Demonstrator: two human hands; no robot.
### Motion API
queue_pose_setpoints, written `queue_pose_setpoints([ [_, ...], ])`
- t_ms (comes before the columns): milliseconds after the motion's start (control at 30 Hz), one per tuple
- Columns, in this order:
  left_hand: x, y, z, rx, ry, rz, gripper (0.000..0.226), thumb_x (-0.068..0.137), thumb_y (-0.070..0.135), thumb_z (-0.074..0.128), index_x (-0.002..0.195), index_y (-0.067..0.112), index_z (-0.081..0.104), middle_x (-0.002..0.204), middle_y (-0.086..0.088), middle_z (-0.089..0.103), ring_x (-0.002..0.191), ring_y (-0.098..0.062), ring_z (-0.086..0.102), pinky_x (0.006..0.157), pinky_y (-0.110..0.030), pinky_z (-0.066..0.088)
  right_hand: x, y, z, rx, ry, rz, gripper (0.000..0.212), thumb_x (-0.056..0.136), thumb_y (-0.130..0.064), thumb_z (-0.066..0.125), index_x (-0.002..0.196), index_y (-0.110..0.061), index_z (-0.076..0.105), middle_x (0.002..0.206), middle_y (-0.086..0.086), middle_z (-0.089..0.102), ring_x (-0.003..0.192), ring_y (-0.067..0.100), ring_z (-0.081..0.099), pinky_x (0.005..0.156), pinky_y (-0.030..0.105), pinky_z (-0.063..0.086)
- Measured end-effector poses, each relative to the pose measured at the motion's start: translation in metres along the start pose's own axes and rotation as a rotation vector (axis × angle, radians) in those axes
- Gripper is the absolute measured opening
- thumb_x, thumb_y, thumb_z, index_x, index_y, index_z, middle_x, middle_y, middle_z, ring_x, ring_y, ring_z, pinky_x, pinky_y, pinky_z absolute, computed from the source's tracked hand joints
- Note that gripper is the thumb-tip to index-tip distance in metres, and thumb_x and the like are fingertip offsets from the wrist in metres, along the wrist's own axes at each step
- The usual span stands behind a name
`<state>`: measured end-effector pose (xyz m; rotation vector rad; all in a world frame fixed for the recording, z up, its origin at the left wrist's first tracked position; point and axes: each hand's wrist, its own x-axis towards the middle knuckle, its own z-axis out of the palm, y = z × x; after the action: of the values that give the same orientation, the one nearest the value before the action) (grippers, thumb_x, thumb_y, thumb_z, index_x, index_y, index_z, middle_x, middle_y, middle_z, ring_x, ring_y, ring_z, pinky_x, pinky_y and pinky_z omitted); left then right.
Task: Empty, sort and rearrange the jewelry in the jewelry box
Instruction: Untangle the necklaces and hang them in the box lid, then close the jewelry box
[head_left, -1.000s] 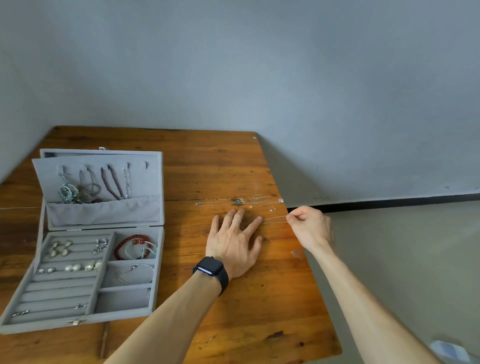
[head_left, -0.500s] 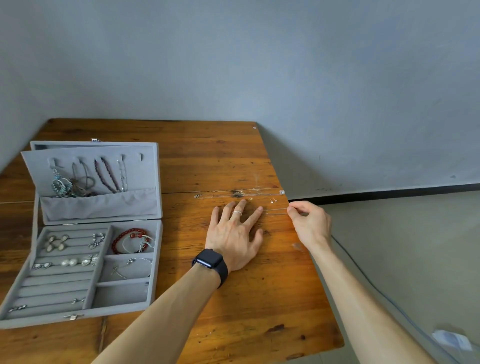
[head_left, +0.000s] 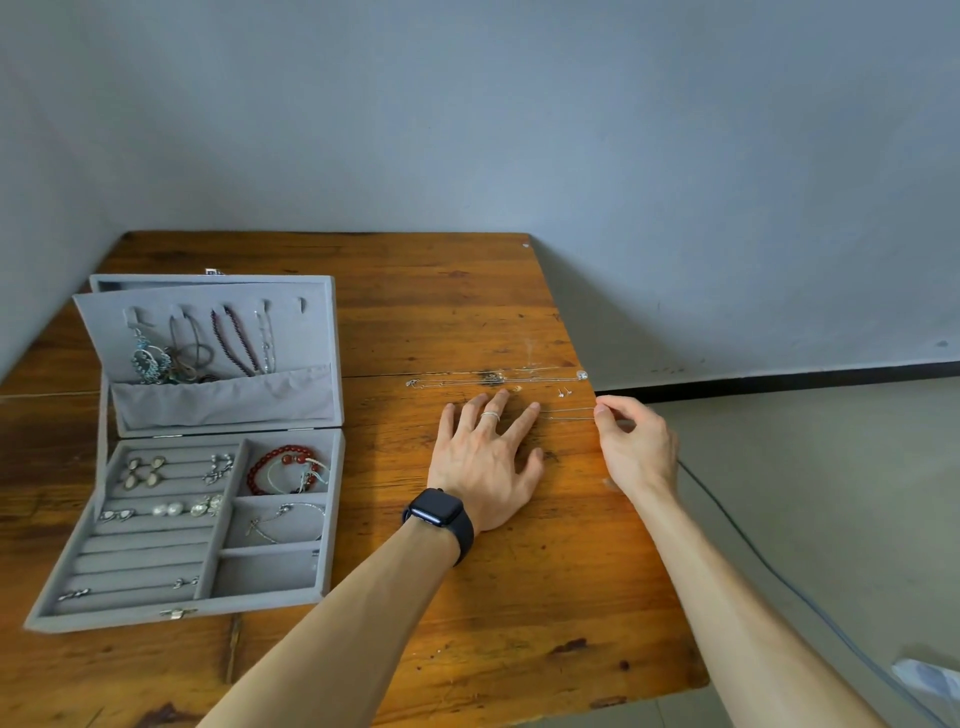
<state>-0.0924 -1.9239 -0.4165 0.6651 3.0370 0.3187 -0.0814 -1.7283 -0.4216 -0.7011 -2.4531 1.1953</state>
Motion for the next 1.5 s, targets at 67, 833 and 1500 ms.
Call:
queue_pose_setpoints([
  [67, 0.0, 0.0, 0.0, -0.003, -0.001, -0.001, 0.065, 0.095, 0.064, 0.017, 0.157, 0.042, 0.012, 0.166, -0.001, 0.017, 0.151, -0.025, 0.009, 0.123, -0.052, 0.005, -0.001, 0.001, 0.0, -0.032, -0.006, -0.044, 0.015, 0.098, -0.037, 0.06, 0.108, -0.035, 0.07, 0.101, -0.012, 0.06, 0.091, 0.016, 0.063, 0.058, 0.044, 0.062],
  [833, -0.15, -0.061, -0.08, 0.074, 0.105, -0.038, 0.051, 0.096, 0.04, 0.041, 0.145, 0.027, 0.045, 0.154, -0.004, 0.043, 0.148, -0.023, 0.027, 0.122, -0.047, 0.017, -0.215, -0.061, -0.005, -0.245, -0.185, -0.537, 0.025, 0.095, -0.023, 0.065, 0.118, -0.023, 0.073, 0.123, -0.007, 0.068, 0.125, 0.013, 0.055, 0.105, 0.027, 0.042],
  [1500, -0.168, -0.26, -0.154, -0.497, 0.325, -0.493, 0.064, 0.095, 0.032, 0.058, 0.153, 0.02, 0.034, 0.154, -0.012, 0.039, 0.142, -0.026, 0.034, 0.111, -0.036, 0.033, -0.193, -0.099, 0.106, -0.446, -0.288, -0.618, 0.04, 0.101, -0.026, 0.051, 0.141, -0.021, 0.057, 0.152, 0.001, 0.049, 0.144, 0.019, 0.039, 0.118, 0.035, 0.025],
])
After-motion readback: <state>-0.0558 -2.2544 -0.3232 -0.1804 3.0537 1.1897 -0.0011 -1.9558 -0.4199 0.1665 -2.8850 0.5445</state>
